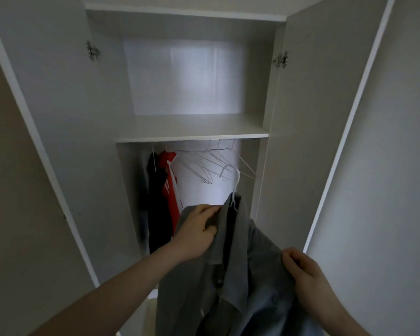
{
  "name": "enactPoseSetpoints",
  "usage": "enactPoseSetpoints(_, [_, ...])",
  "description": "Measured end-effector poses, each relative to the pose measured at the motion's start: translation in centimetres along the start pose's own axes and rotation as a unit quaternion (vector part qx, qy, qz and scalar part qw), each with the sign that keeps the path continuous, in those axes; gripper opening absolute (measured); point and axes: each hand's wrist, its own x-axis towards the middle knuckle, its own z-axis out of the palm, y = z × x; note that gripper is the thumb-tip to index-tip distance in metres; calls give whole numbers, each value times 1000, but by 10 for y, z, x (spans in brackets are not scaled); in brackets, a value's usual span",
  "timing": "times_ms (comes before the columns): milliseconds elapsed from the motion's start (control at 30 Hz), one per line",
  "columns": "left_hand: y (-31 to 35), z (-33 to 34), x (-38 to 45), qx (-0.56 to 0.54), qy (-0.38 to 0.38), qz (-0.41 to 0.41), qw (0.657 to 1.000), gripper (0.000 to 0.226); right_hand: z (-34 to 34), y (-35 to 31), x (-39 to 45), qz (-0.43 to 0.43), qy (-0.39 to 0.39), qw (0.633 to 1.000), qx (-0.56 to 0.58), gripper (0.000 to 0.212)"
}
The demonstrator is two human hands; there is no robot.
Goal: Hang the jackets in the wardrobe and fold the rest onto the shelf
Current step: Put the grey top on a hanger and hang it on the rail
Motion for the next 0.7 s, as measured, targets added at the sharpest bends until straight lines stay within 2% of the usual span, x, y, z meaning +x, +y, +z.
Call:
enactPoseSetpoints(67, [-8,-4,21,-82,-35,-23,996,53,12,-5,20,0,6,999,38,26])
enactPoseSetpoints(133, [-16,-5,43,-111,-53,-44,991,51,25,-14,42,-9,19,995,101,31])
enactPoseSetpoints(300, [-38,-3,108,-98,-60,-62,991,44,50,-29,111,-15,-35,984,175,30])
enactPoseSetpoints(467, [-75,-19,178,-65,-52,-105,991,46,72,-23,199,-5,-48,983,178,31])
enactPoseSetpoints(567, [-94,-38,206,-41,-60,-125,990,35,89,-19,241,27,-74,982,170,27])
enactPoseSetpoints(700, [-126,-65,240,4,-3,-155,988,42,110,-16,296,49,-99,980,164,25])
